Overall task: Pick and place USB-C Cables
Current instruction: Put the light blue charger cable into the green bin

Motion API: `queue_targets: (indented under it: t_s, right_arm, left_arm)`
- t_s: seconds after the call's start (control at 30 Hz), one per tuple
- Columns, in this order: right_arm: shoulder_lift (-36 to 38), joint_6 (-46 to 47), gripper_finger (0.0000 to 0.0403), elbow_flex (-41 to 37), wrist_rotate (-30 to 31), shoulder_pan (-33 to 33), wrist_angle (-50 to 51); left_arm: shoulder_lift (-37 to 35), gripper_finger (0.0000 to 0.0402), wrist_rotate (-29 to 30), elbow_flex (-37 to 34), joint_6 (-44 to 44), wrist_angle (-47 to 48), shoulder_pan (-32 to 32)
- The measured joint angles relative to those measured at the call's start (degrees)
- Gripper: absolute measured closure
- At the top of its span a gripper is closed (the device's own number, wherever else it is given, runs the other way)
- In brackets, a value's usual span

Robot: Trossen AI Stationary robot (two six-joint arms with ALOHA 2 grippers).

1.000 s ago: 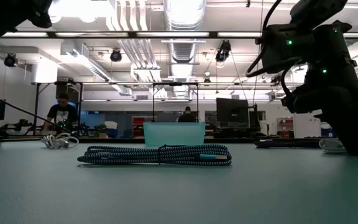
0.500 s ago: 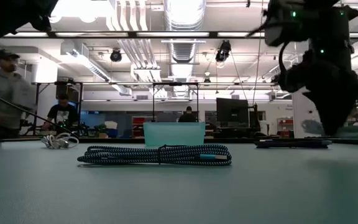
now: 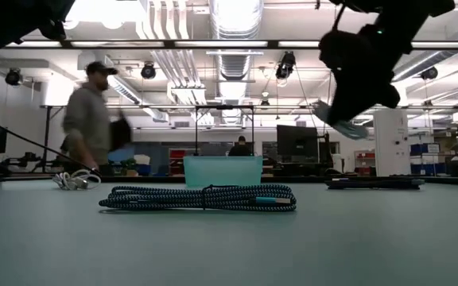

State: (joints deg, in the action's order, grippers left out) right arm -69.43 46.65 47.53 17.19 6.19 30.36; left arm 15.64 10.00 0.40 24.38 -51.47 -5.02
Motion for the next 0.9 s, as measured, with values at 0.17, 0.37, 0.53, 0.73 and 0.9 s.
queue_targets:
  t_s: [0.17, 0.37, 0.53, 0.73, 0.9]
  right_arm:
    - [-0.1, -6.6, 0.0349, 0.0, 1.7, -1.6, -7.0]
    - [-0.1, -15.5, 0.0349, 0.0, 7.4, -1.7, -15.1]
    - [-0.1, -23.4, 0.0349, -1.0, 9.0, -1.7, -23.4]
    - [-0.1, -34.9, 0.0349, -4.0, 8.9, -1.7, -36.5]
    - [-0.1, -44.4, 0.0349, -7.6, 7.9, -1.7, -49.5]
  left_arm:
    - [0.1, 0.0401, 0.0, 0.0, 0.0, 0.0, 0.0]
    - [0.1, 0.0401, 0.0, 0.0, 0.0, 0.0, 0.0]
    - [0.1, 0.0401, 0.0, 0.0, -0.1, 0.0, 0.0]
    - [0.4, 0.0401, 0.0, 0.0, -0.1, 0.0, 0.0]
    - [1.6, 0.0401, 0.0, 0.0, -0.1, -0.1, 0.0]
